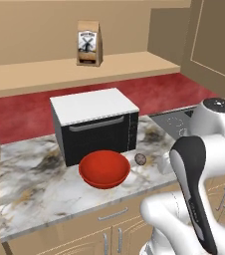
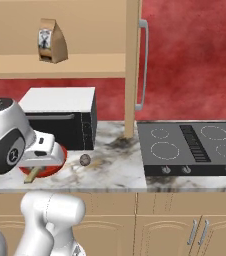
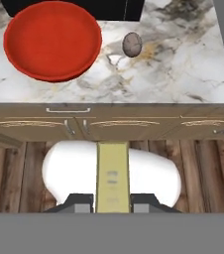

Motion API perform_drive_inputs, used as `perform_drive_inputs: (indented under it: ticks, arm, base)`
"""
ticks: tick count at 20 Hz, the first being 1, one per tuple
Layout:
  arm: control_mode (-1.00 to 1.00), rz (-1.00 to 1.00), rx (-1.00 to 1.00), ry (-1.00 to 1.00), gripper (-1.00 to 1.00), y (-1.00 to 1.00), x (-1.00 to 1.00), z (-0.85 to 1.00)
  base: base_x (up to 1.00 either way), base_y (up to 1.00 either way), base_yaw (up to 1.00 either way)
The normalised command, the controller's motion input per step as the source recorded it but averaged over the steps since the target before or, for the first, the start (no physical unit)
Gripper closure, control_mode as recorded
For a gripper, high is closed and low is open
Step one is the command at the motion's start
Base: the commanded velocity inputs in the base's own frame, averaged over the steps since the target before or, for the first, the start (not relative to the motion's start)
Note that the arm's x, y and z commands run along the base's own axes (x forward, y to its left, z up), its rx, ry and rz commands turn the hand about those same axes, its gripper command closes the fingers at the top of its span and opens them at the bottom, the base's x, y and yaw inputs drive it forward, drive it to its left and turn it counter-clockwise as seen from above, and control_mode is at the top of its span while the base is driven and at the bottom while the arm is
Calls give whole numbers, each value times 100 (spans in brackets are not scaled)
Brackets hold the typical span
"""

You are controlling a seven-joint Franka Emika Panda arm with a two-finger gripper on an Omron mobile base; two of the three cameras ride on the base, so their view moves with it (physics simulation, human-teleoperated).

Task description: Pick the egg and butter from the fridge and place them by the bowl for mixing.

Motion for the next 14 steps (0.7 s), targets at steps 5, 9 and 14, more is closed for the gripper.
perform_drive_inputs:
  ticks: [5, 9, 14]
  arm:
    - [-100, 0, 4, 0, 100, -10, 6, -32]
    - [-100, 0, 3, 0, 100, -4, 11, -31]
    - [-100, 1, 2, -3, 100, -10, 14, -23]
  base:
    - [0, 0, 0]
    - [0, 0, 0]
    - [0, 0, 0]
